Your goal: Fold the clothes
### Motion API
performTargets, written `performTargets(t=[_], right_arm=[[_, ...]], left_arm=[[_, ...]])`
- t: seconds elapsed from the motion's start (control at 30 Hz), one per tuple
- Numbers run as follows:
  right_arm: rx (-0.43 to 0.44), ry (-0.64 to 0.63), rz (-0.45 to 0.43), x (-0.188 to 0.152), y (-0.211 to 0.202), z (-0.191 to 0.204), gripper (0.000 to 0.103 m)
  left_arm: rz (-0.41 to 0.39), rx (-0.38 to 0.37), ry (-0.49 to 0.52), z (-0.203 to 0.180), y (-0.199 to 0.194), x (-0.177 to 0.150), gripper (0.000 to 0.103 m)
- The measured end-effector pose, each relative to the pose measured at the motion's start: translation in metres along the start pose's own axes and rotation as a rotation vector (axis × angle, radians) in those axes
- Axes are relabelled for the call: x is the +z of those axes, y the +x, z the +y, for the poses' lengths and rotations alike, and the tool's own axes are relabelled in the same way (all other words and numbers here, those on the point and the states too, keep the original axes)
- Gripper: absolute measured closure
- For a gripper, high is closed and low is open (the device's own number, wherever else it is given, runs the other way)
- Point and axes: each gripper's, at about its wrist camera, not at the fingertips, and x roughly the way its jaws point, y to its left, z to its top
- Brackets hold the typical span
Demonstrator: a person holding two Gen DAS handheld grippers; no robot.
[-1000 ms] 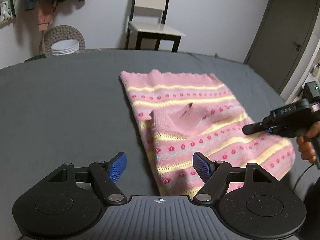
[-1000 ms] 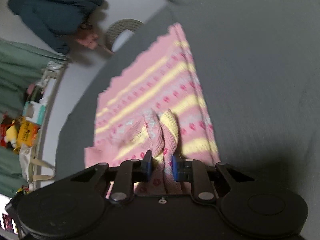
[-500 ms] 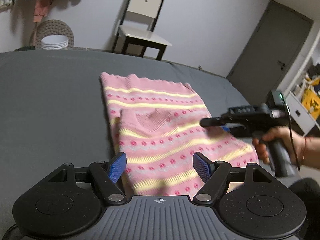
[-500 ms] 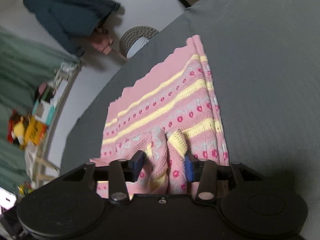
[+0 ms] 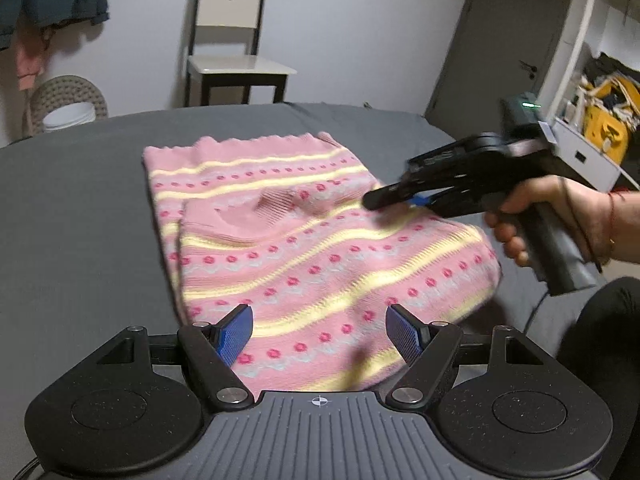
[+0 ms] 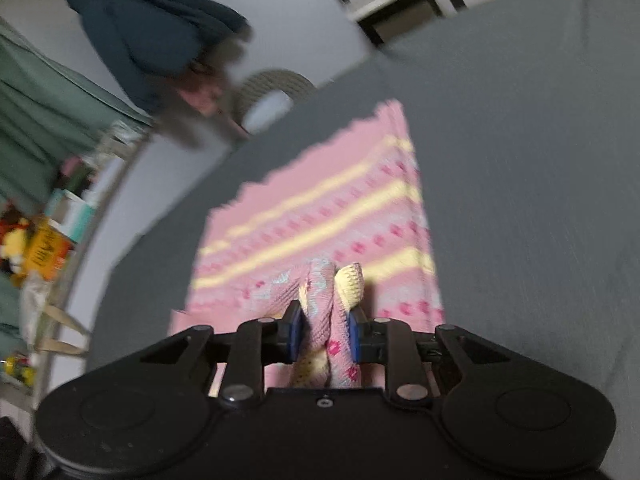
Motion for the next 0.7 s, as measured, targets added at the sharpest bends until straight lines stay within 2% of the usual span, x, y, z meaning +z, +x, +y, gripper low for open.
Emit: performTargets(t=[0.03, 0.13, 0.17, 0.2, 0.27, 0.33, 0.4, 0.53, 0.63, 0.7], right_arm=[[-0.006, 0.018, 0.012, 0.000, 0.004, -0.003, 0.071], [-0.002, 0.015, -0.008, 0.001, -0.006, 0.002, 0.053], [-0.006, -0.015, -0.027, 0.001, -0.015, 0.007, 0.046], [-0.014, -0.066, -0.045, -0.001, -0.024, 0.014, 0.044], [-0.040, -0.216, -0.077, -0.007, -0.046, 0.032, 0.044], [-0.072, -0.430, -0.088, -0.023, -0.066, 0.056, 0.044], [-0.105, -0.663, -0.063, -0.047, -0.081, 0.081, 0.040], [-0.264, -1.188, 0.021, -0.118, -0.086, 0.118, 0.038], [-0.362, -1.540, 0.053, -0.180, -0.072, 0.126, 0.031], [-0.420, -1.687, 0.051, -0.208, -0.056, 0.126, 0.027]], left_arm=[[0.011, -0.001, 0.011, -0.003, 0.003, 0.000, 0.029], [0.058, 0.009, 0.055, -0.011, 0.010, -0.003, 0.029], [0.084, 0.021, 0.078, -0.013, 0.013, -0.006, 0.029], [0.109, 0.033, 0.102, -0.016, 0.016, -0.009, 0.029], [0.132, 0.035, 0.146, -0.019, 0.016, -0.013, 0.029], [0.166, 0.041, 0.209, -0.025, 0.017, -0.013, 0.029], [0.196, 0.058, 0.308, -0.034, 0.016, -0.014, 0.029], [0.237, 0.153, 0.591, -0.056, 0.010, -0.024, 0.029], [0.177, 0.265, 0.807, -0.073, 0.001, -0.038, 0.029], [0.124, 0.320, 0.904, -0.083, -0.002, -0.045, 0.029]])
